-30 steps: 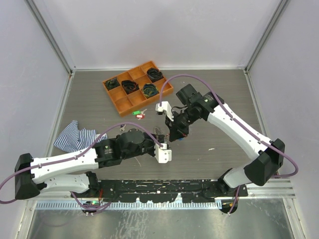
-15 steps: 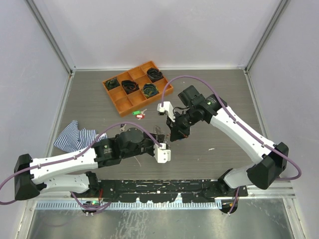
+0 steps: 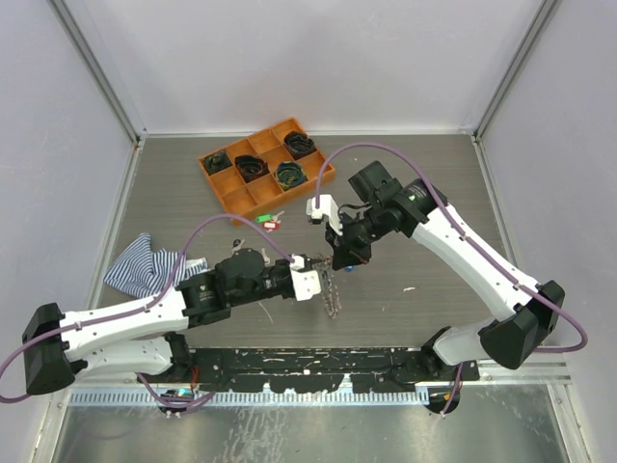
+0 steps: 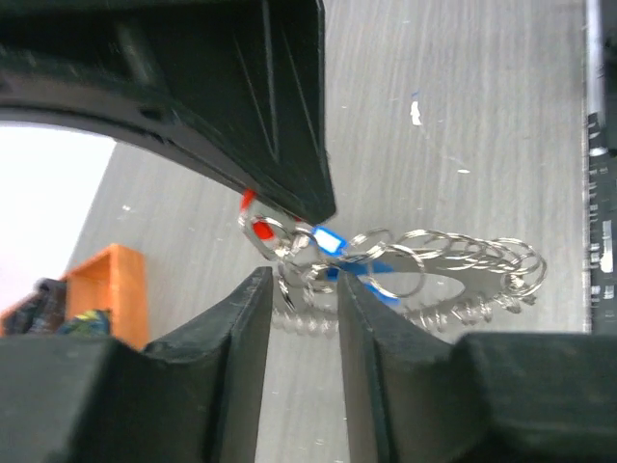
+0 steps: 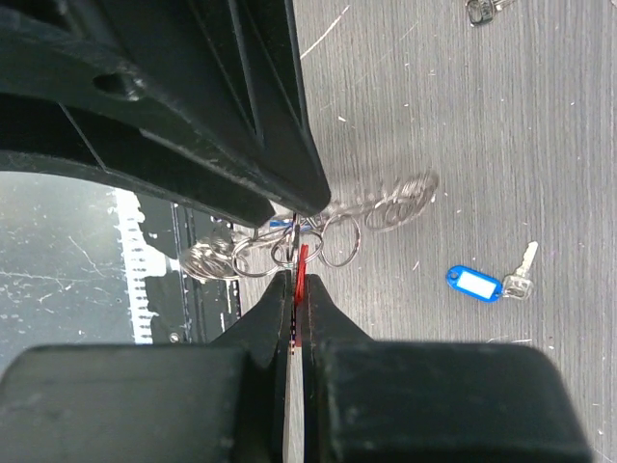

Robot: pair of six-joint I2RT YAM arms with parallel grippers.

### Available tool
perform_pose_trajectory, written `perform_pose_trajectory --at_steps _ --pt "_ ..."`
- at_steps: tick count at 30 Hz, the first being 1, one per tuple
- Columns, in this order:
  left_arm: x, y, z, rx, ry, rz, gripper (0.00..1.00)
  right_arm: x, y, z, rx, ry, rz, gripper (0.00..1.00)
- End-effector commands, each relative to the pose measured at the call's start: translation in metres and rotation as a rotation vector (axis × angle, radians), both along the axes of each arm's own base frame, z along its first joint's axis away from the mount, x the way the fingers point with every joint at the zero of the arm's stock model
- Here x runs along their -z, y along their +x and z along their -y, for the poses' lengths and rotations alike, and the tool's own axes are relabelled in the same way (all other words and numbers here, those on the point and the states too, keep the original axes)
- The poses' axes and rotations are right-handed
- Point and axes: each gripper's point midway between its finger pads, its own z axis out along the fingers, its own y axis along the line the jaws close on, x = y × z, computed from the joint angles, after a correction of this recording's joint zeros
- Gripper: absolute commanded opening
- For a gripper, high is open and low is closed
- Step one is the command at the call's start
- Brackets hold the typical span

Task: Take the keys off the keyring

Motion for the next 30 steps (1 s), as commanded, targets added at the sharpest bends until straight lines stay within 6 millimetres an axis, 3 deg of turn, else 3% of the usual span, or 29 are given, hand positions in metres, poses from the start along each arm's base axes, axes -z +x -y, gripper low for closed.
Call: perform_pose_trajectory --at_steps 1,3,11,14,17,22,26,30 --pt "-0.019 -0.012 0.0 0.016 -0.138 -0.088 0.42 -0.032 -0.001 -0.001 -0.041 0.094 0.108 0.01" --pt "-0.025 -0.015 -0.006 0.009 -0.17 -0.102 0.52 -0.029 -0.003 0.002 -0.06 0.088 0.126 0.01" --pt "-0.037 -0.033 -0.035 0.007 -0.313 -0.162 0.62 -0.024 -0.017 0.017 -0.305 0.108 0.324 0.01" --pt "-0.039 -0.038 -0.035 0.03 -0.347 -0.193 0.57 -0.025 -0.02 0.021 -0.433 0.106 0.415 0.01" --pt "-0.038 -0.044 -0.029 0.078 -0.356 -0.225 0.46 -0.021 -0.025 0.024 -0.559 0.096 0.441 0.01" --pt "-0.045 -0.041 -0.018 0.117 -0.434 -0.25 0.15 -0.01 -0.029 0.026 -0.703 0.101 0.472 0.01" --pt "-0.045 -0.047 -0.008 0.206 -0.465 -0.338 0.14 -0.011 -0.027 0.026 -0.735 0.098 0.487 0.01" --pt "-0.038 -0.054 -0.001 0.256 -0.471 -0.386 0.24 -0.015 -0.026 0.023 -0.751 0.109 0.499 0.01"
